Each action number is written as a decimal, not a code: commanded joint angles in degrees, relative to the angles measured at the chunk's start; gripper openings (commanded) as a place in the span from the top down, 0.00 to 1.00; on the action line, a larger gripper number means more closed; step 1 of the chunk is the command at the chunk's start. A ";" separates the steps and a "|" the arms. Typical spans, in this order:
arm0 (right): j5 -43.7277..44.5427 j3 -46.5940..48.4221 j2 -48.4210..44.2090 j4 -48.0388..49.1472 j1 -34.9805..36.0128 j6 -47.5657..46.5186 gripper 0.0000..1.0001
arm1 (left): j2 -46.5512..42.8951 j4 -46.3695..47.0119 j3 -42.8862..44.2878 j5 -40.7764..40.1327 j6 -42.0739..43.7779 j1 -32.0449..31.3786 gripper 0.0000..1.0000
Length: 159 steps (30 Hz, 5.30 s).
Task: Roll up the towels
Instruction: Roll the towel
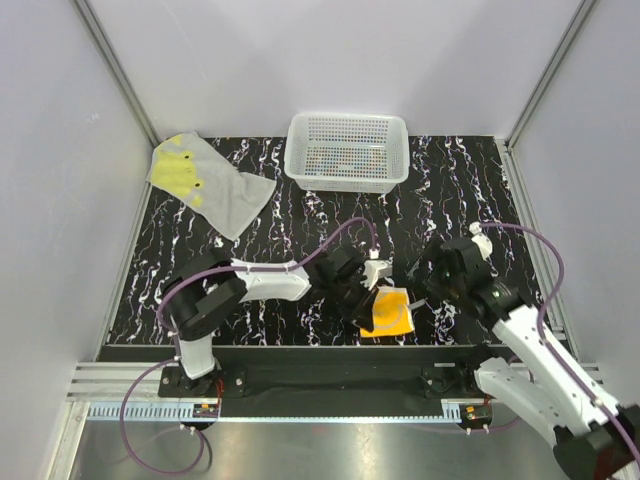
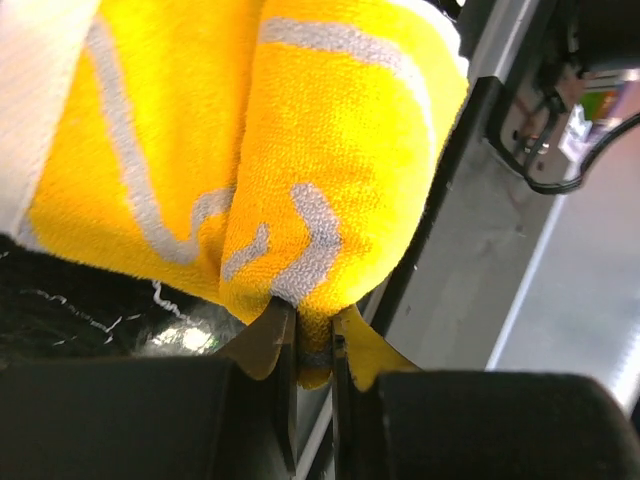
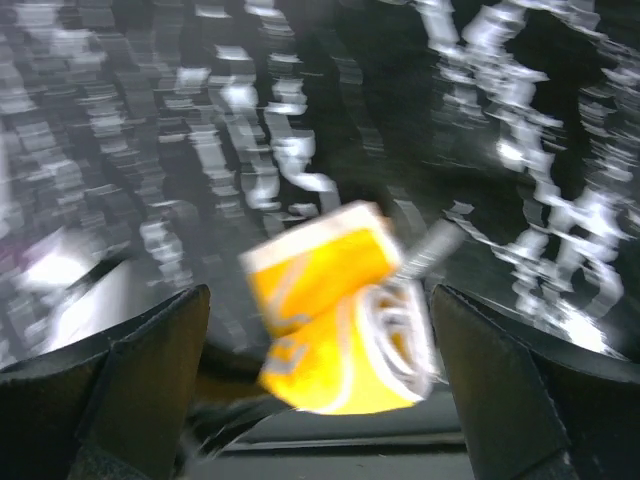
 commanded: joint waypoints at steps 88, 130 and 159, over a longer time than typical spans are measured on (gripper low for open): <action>-3.65 -6.14 12.94 12.86 31.37 4.65 0.26 | -22.51 30.10 -26.56 -5.45 -37.08 11.86 0.01; -8.23 -19.42 16.58 35.51 29.00 25.56 0.78 | -15.18 30.23 -18.14 -21.56 -38.79 -1.78 0.33; -10.95 -19.24 32.57 56.81 29.09 29.52 0.68 | -34.08 -0.62 -19.63 -30.51 -23.49 13.34 0.01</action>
